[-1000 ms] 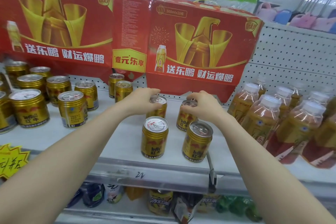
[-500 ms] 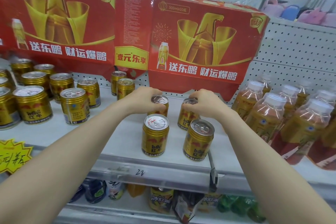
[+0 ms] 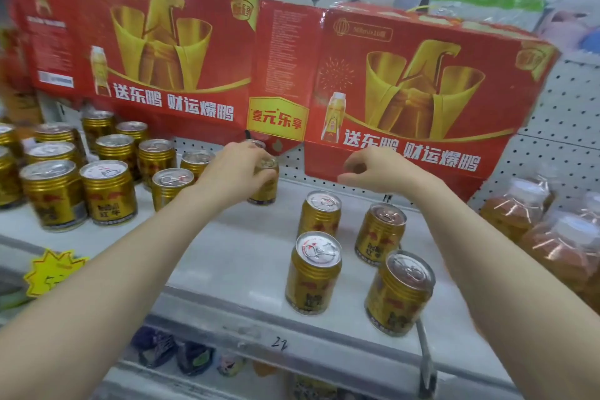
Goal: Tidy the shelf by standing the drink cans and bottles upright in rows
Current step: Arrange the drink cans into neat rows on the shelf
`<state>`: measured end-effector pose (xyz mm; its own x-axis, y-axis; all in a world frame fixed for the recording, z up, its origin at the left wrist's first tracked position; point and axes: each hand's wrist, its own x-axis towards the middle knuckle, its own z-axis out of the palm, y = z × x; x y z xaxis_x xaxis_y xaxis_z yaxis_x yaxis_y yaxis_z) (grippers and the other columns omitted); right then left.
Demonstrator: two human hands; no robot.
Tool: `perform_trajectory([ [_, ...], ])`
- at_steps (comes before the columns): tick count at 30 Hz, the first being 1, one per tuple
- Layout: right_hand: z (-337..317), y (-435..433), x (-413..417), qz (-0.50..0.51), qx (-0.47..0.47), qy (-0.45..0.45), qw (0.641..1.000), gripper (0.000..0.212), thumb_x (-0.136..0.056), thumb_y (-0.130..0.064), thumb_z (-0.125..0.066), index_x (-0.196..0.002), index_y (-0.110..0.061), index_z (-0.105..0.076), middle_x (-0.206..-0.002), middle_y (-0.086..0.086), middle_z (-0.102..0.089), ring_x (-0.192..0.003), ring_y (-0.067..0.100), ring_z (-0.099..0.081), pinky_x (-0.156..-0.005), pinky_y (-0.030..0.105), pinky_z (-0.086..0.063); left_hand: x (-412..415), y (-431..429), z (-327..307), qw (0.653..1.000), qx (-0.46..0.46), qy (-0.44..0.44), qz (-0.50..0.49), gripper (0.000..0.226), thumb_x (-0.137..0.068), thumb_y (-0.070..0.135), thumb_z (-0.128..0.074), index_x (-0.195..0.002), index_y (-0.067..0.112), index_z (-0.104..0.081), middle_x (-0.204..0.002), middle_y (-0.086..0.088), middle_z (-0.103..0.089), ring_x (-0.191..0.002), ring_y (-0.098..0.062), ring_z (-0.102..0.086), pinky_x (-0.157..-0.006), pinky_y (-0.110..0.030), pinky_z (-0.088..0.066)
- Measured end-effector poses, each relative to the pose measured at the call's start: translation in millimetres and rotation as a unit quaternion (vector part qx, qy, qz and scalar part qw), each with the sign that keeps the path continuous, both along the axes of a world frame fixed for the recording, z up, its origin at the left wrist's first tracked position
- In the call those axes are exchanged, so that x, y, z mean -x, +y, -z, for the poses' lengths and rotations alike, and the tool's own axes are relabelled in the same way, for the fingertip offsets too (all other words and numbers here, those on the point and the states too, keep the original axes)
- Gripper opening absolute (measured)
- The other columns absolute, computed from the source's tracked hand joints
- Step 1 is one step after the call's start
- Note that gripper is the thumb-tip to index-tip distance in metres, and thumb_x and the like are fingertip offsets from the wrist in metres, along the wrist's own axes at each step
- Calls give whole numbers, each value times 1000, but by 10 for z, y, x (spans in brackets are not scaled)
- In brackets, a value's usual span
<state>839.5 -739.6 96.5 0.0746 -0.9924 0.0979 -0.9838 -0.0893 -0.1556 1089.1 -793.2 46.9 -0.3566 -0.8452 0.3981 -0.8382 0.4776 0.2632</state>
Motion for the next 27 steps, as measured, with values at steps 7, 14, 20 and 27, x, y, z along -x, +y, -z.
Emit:
perform_trajectory([
  [7, -17, -679, -747, -79, -34, 29, 996, 55, -93, -48, -59, -133, -12, -59, -122, 5, -65, -104, 24, -62, -86, 33, -52, -649, -329, -27, 961, -52, -170, -211, 44, -94, 40, -56, -129, 13, -54, -128, -14, -53, -118, -34, -49, -88, -41, -46],
  [14, 228, -1116, -1212, -60, -73, 26, 995, 50, -83, -65, -62, -89, -15, -56, -88, 3, -58, -81, 24, -56, -54, 29, -37, -653, -468, -27, 964, -103, -121, -214, 43, -93, 43, -58, -119, 9, -53, -114, -13, -60, -105, -33, -60, -70, -36, -44],
  [20, 110, -1023, -963, -55, -103, 15, 993, 62, -83, -54, -69, -121, -6, -62, -114, 9, -67, -101, 28, -63, -85, 41, -55, -624, -537, -78, 964, -112, -134, -201, 47, -92, 46, -55, -119, 8, -56, -106, -13, -52, -105, -35, -58, -82, -41, -49],
  [27, -19, -709, -117, 0, -102, -58, 993, 52, -85, -41, -72, -130, -18, -57, -118, -3, -62, -96, 16, -58, -72, 22, -43, -138, -507, -124, 988, -79, -79, -105, 45, -87, 46, -62, -118, 14, -56, -107, -10, -49, -109, -39, -55, -89, -41, -45],
])
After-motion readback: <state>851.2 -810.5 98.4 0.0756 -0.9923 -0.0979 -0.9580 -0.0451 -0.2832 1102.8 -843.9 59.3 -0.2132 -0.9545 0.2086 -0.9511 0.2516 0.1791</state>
